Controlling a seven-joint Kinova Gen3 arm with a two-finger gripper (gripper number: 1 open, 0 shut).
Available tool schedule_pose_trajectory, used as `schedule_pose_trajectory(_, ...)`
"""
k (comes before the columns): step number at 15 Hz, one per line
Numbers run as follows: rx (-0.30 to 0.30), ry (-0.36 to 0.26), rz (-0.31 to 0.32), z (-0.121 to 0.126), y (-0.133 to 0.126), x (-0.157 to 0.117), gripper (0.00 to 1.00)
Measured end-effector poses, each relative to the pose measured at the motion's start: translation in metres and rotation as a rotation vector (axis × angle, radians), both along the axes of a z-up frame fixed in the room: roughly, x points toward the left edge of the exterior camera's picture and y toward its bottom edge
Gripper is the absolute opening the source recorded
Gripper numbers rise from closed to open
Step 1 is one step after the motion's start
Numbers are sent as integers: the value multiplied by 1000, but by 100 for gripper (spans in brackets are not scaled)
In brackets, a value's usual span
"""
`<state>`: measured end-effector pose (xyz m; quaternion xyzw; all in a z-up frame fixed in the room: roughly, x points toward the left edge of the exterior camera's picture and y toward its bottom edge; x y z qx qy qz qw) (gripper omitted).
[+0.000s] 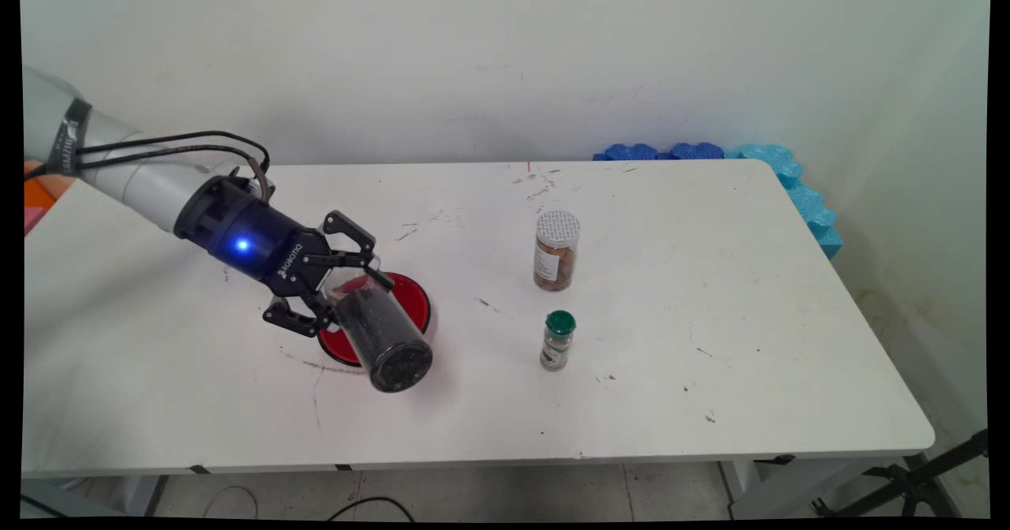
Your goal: Pour the black seasoning powder in the red bowl
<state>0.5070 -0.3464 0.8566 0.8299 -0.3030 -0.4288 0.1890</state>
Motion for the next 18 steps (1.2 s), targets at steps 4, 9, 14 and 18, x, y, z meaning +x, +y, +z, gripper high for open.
schedule_pose_trajectory(4,52,31,48,-1,0,-4,0)
schedule_pose_trajectory(9,94,62,85,-3,0,-8,0)
schedule_pose_trajectory(14,118,80,108,-5,-1,-9,0)
schedule_pose_trajectory(18,130,87,121,-6,-2,-9,0)
